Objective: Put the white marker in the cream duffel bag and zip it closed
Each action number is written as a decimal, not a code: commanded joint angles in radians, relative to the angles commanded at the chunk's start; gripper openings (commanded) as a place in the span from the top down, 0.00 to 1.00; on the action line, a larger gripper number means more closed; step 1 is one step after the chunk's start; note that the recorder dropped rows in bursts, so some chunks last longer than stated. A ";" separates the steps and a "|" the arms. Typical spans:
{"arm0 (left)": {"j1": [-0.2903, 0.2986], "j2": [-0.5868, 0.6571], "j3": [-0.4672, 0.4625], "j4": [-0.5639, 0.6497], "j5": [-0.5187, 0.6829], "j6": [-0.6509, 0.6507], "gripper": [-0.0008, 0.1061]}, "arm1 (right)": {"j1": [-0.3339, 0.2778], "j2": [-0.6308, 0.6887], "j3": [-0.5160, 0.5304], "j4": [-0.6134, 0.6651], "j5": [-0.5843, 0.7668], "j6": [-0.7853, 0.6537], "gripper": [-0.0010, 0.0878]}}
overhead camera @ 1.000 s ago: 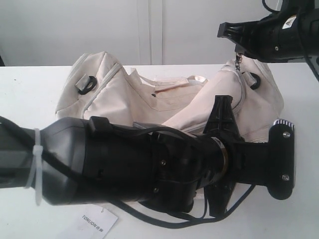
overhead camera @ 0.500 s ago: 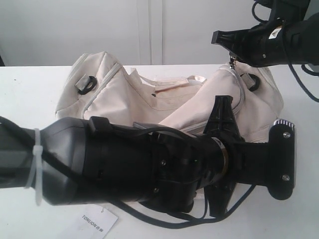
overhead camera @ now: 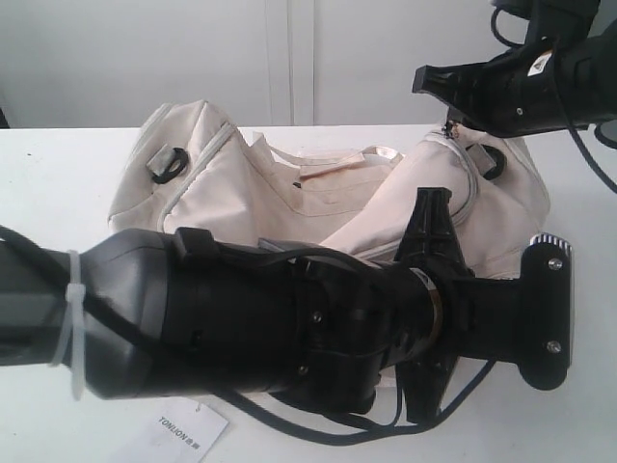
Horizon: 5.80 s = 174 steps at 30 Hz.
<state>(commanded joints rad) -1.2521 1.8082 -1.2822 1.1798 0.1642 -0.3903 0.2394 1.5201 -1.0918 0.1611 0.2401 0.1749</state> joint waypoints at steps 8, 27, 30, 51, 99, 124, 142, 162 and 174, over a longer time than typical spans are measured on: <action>0.000 0.000 0.000 0.000 0.002 0.000 0.99 | 0.009 -0.039 0.000 0.005 0.038 0.000 0.99; 0.000 0.000 0.000 0.000 0.004 0.000 0.99 | 0.089 -0.059 -0.004 0.116 0.141 -0.003 0.96; 0.000 0.000 0.000 0.000 0.004 0.000 0.99 | 0.089 -0.059 -0.004 0.117 0.153 -0.003 0.85; 0.000 0.000 0.000 0.000 0.011 0.000 0.99 | 0.089 -0.121 -0.004 0.116 0.166 0.004 0.67; -0.006 -0.079 0.000 -0.262 0.122 0.000 0.53 | 0.036 -0.328 -0.004 -0.035 0.507 -0.089 0.99; -0.002 -0.413 0.000 -0.670 0.715 0.000 0.99 | 0.036 -0.328 -0.004 -0.031 0.497 -0.089 0.99; 0.448 -0.564 0.000 -0.911 0.803 0.022 0.99 | 0.036 -0.328 -0.004 -0.031 0.497 -0.089 0.99; 0.953 -0.671 0.135 -1.364 0.799 0.390 0.99 | 0.036 -0.328 -0.004 -0.031 0.497 -0.089 0.99; 0.953 -0.669 0.135 -1.364 0.795 0.390 0.99 | 0.036 -0.328 -0.004 -0.031 0.497 -0.089 0.99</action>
<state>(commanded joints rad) -0.2990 1.1395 -1.1468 -0.1839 0.9591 0.0000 0.2759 1.1916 -1.0957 0.1305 0.7366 0.0859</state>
